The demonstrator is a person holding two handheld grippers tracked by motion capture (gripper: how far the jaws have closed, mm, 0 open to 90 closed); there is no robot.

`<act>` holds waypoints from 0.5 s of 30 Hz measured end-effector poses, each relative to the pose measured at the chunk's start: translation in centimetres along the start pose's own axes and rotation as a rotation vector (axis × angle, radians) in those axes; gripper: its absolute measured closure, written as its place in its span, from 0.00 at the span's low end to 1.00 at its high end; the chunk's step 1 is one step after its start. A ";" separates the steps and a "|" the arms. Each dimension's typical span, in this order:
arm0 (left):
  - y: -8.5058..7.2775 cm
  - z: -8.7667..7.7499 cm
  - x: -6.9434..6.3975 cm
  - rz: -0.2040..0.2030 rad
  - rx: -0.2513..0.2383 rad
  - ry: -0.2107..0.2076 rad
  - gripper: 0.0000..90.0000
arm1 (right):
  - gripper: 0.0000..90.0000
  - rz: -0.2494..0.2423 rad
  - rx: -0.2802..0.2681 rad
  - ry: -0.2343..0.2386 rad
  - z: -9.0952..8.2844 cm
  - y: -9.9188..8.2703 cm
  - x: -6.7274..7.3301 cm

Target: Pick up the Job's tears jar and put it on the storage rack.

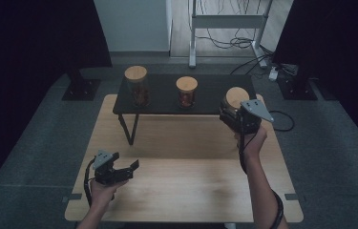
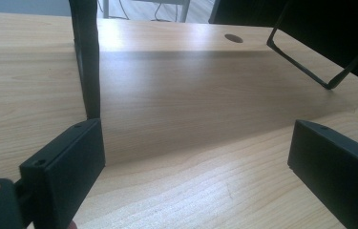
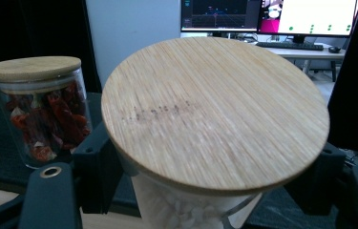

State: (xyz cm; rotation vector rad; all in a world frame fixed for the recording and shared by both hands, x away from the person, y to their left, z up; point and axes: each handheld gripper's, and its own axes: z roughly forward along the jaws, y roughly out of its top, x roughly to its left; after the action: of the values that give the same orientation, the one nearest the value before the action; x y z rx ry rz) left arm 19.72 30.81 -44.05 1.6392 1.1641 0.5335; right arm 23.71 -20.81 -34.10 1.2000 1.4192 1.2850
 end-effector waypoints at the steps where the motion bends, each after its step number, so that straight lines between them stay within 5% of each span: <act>1: 0.0 0.0 0.0 0.000 0.000 0.001 0.05 | 0.28 -0.001 0.000 0.000 0.1 0.1 0.0; 15: -0.1 0.1 0.1 0.001 0.000 0.009 0.05 | 0.28 -0.014 0.005 -0.006 2.2 0.8 0.6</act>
State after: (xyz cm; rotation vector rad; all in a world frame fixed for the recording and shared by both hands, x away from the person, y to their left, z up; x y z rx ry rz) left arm 19.76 30.86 -44.17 1.6385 1.1697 0.5417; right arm 25.84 -19.84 -33.50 1.1943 1.4250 1.2686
